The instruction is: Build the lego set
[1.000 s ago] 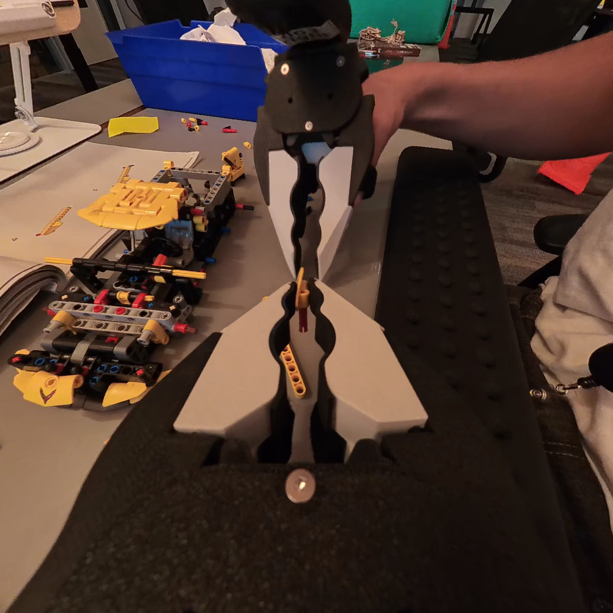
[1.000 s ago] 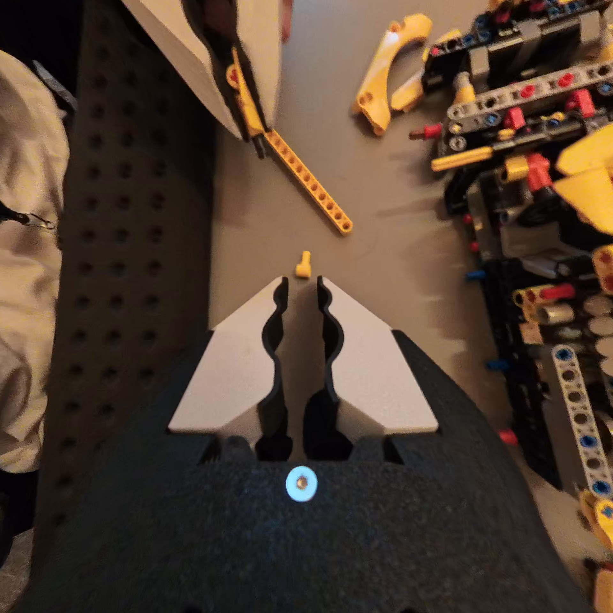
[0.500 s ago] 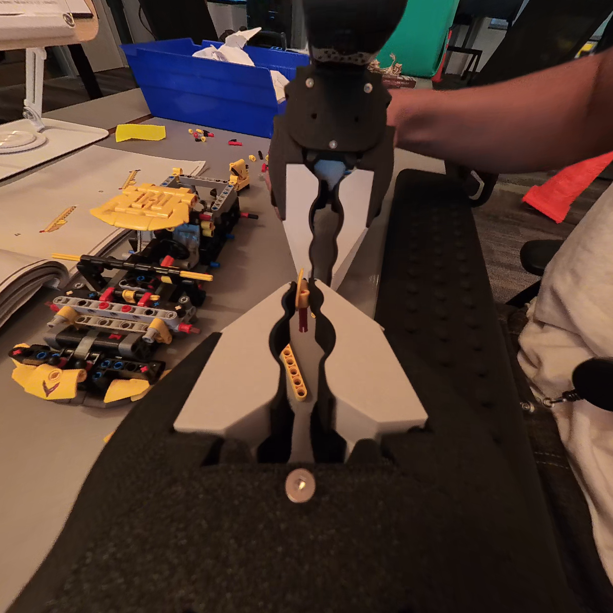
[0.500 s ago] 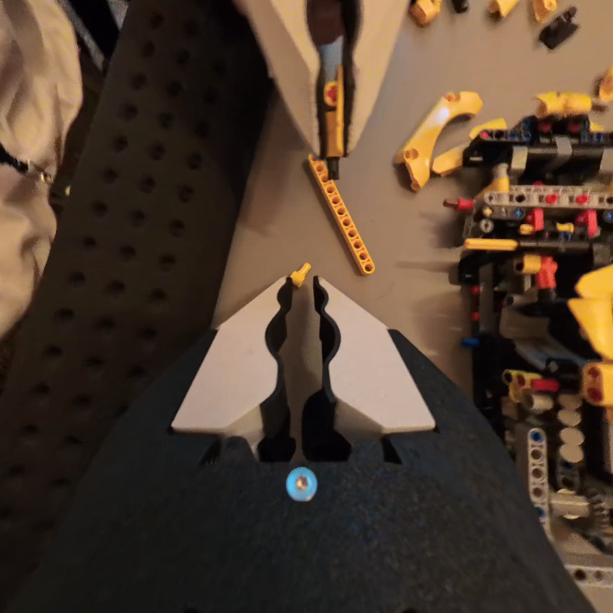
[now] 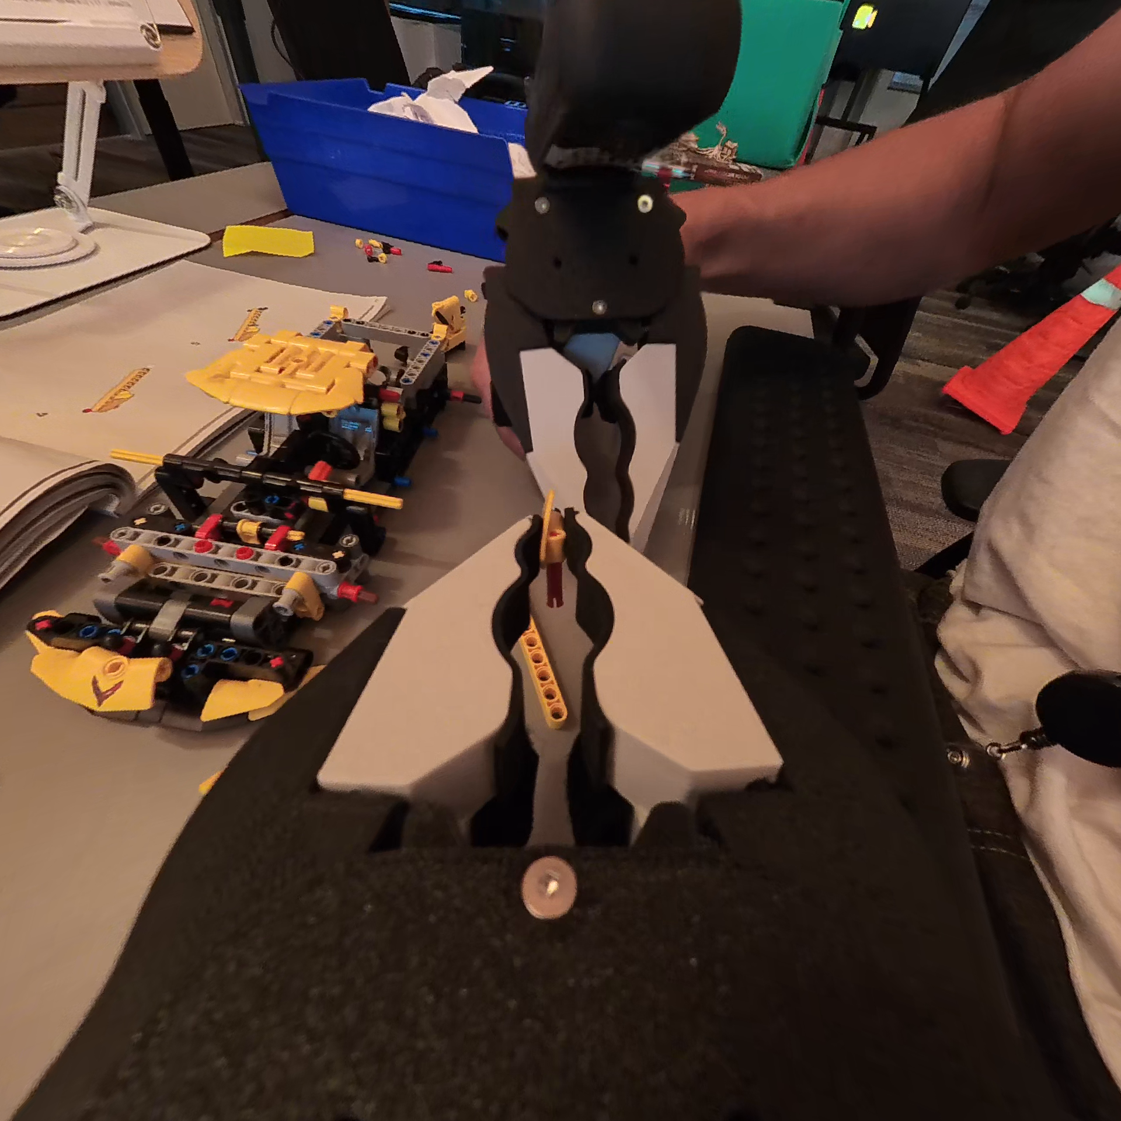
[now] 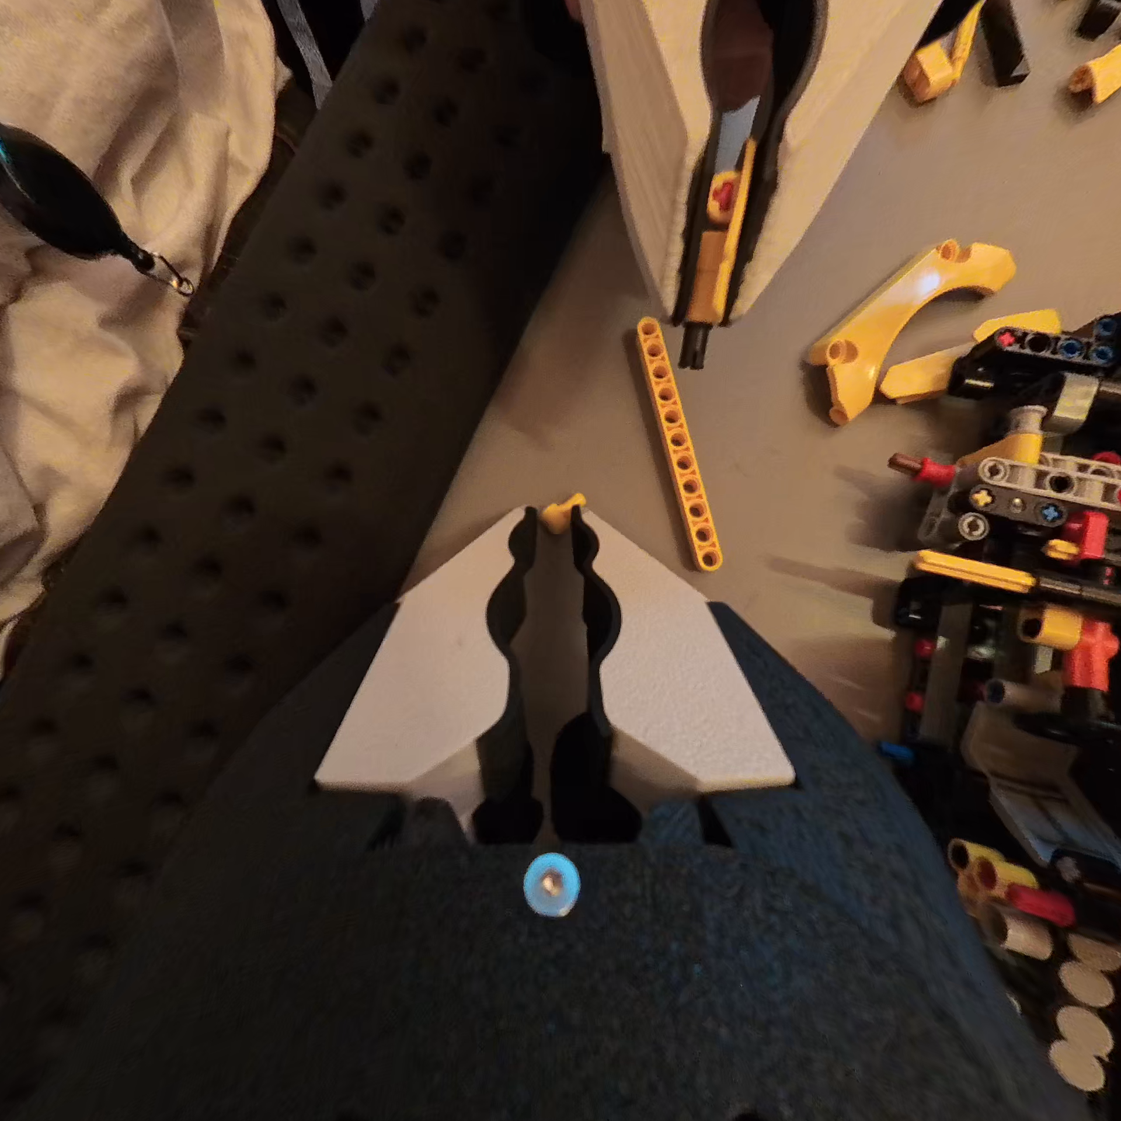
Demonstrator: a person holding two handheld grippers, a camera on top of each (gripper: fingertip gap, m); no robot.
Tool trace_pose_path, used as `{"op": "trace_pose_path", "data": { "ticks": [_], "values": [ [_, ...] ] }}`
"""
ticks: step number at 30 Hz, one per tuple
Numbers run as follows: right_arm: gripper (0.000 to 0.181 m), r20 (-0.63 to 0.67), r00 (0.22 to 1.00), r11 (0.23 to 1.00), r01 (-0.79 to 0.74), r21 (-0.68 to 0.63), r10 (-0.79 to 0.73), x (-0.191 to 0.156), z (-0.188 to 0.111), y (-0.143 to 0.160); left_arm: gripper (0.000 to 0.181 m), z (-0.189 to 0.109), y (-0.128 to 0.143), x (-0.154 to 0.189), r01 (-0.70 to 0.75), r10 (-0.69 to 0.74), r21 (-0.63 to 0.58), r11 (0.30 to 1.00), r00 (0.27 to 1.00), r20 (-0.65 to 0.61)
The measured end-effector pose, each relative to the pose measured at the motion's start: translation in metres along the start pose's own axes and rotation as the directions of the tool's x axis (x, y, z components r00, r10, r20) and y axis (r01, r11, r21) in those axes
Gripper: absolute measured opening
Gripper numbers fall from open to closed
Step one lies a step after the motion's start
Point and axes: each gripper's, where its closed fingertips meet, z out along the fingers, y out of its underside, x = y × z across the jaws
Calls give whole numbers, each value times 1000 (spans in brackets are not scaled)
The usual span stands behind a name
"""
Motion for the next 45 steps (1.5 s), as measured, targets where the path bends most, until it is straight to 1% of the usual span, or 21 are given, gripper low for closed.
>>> {"op": "trace_pose_path", "data": {
  "ticks": [2,4,12,16,19,21,22,24,27,28,31,33,34,36,37,38,40,42,44,45],
  "values": [
    [12,-14,1000,1000,-3,9,4,0,-1,-1,7,0,0,0,-1,1,-2,1000,1000,-2],
    [12,-21,1000,1000,-3,-16,3,0,1,5,7,0,0,0,1,-1,-1,1000,1000,-3],
    [7,-55,997,999,-43,25,45,-2,6,1,7,0,0,0,1,-1,1,1000,1000,-1],
    [7,-100,992,997,-72,42,76,-1,7,-1,7,-1,-1,0,2,-2,6,1000,1000,-1],
    [7,-138,981,990,-131,57,138,4,7,-1,7,-1,1,0,0,0,-3,1000,1000,1],
    [7,-212,964,986,-151,73,164,12,4,-2,7,-1,5,-2,-14,15,-25,1000,1000,10],
    [6,-240,955,982,-154,108,176,14,0,-7,7,-1,5,-3,-20,21,-26,999,1000,16],
    [6,-290,928,959,-169,226,232,20,-16,-27,7,-2,1,-3,-38,38,-6,999,999,28],
    [5,-343,891,918,-167,361,297,27,-41,-52,7,-6,-10,-1,-114,111,54,992,992,51],
    [0,-338,887,906,-176,385,315,27,-45,-57,7,-8,-13,0,-134,130,71,988,990,60],
    [0,-351,874,884,-163,439,335,26,-52,-62,7,-9,-16,2,-145,141,87,986,989,49],
    [0,-403,848,903,-182,389,344,30,-48,-47,7,-9,-15,0,-148,144,73,986,988,63],
    [0,-398,846,904,-201,377,354,28,-46,-40,7,-8,-13,0,-142,138,70,987,989,58],
    [0,-347,849,887,-260,381,398,24,-40,-31,7,-7,-10,0,-121,118,54,991,992,45],
    [0,-332,848,885,-290,363,414,22,-35,-24,7,-5,-6,1,-113,112,39,993,993,28],
    [0,-336,840,890,-323,322,426,22,-29,-13,7,-3,-2,2,-106,105,14,994,994,15],
    [1,-334,842,905,-390,168,424,13,-12,16,7,2,8,3,-111,111,-52,993,994,8],
    [0,-336,842,906,-376,197,423,10,-12,14,7,5,12,4,-128,130,-80,988,992,10],
    [0,-346,840,908,-385,164,419,8,-10,19,7,4,12,3,-132,134,-77,988,991,13],
    [0,-343,845,911,-372,177,411,7,-9,16,7,4,11,3,-127,128,-71,989,992,15]
  ]
}}
